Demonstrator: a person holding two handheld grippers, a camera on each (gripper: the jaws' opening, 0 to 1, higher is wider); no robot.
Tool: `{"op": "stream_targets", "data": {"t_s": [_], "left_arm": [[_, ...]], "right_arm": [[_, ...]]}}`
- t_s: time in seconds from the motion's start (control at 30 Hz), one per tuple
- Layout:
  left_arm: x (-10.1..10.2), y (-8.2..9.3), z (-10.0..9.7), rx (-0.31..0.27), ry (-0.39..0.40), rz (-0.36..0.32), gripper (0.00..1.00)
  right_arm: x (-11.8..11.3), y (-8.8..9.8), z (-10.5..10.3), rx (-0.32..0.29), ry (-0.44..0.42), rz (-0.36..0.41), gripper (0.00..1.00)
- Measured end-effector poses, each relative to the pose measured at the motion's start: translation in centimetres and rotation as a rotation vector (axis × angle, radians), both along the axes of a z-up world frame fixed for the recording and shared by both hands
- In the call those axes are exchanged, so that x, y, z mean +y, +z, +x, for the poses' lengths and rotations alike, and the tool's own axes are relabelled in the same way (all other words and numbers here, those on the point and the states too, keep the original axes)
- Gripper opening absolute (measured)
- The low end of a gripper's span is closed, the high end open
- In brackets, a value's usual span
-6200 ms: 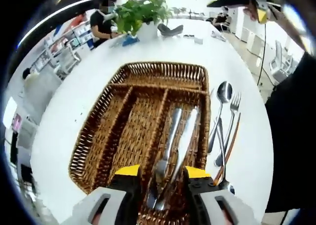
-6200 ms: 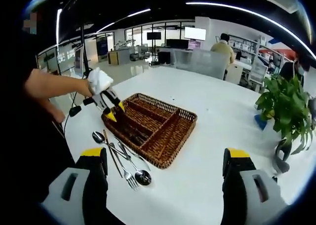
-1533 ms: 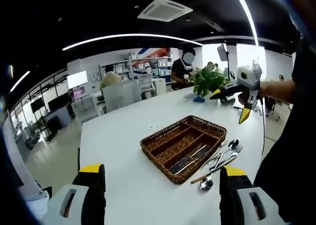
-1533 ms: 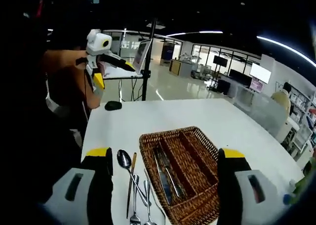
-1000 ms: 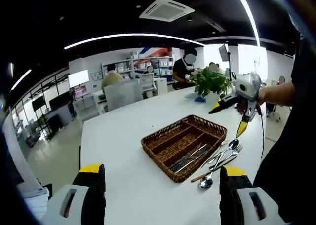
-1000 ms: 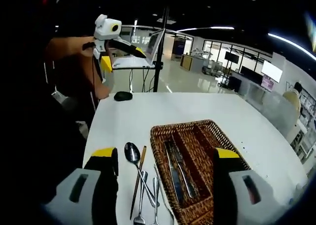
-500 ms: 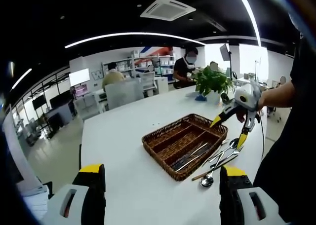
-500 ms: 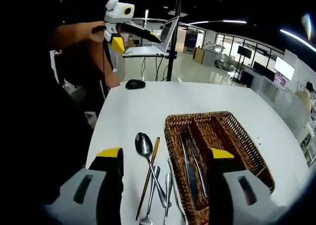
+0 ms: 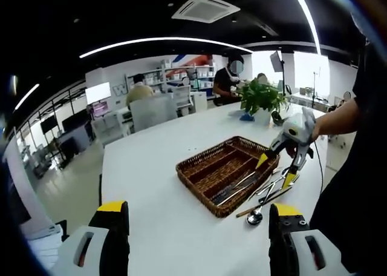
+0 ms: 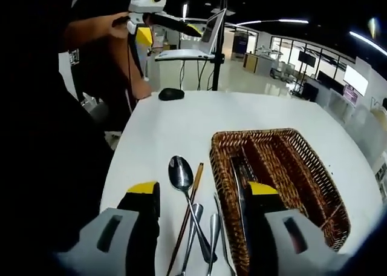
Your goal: Arrange the knives, forks, and spoons in their matching storage slots by inserting each utensil handle-first until every utensil is classified and aligned in the correct compartment
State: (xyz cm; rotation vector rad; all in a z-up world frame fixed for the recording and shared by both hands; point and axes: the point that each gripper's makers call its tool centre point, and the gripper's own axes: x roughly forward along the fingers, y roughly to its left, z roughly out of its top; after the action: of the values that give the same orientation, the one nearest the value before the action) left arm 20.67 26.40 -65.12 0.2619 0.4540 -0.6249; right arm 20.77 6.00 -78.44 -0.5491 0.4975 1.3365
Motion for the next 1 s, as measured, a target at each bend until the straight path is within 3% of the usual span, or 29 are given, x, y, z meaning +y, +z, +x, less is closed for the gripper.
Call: {"op": "stream_targets", "data": {"t_s": [0.1,0.17,0.3,0.47,1.0], "left_arm": [[0.1,0.0,0.0,0.001,0.004,0.002,1.00],[0.1,-0.1,-0.1,0.003,0.006,0.000,1.00],[0.2,-0.3,-0.1,0.008,0.010,-0.001,1.00],[0.3,-0.4,-0.1,0.011,0.012,-0.005,1.00],[0.2,-0.7,-0.1,0.026,0.006,-0.006,1.00]], "right_arm": [[0.1,-0.9,0.1,0.005,0.011,-0.012,0.53],[0.2,-1.3,0.2,-0.033,0.031,-0.030,0.50],[0.5,-2.0,0.0,-0.043,0.054,-0.044,0.45],[0.6,-3.3,-0.3,-0.025,0.076,-0.064,0.42],[1.2,-6.7,-1.8,0.032,0.153,-0.119,0.18]]}}
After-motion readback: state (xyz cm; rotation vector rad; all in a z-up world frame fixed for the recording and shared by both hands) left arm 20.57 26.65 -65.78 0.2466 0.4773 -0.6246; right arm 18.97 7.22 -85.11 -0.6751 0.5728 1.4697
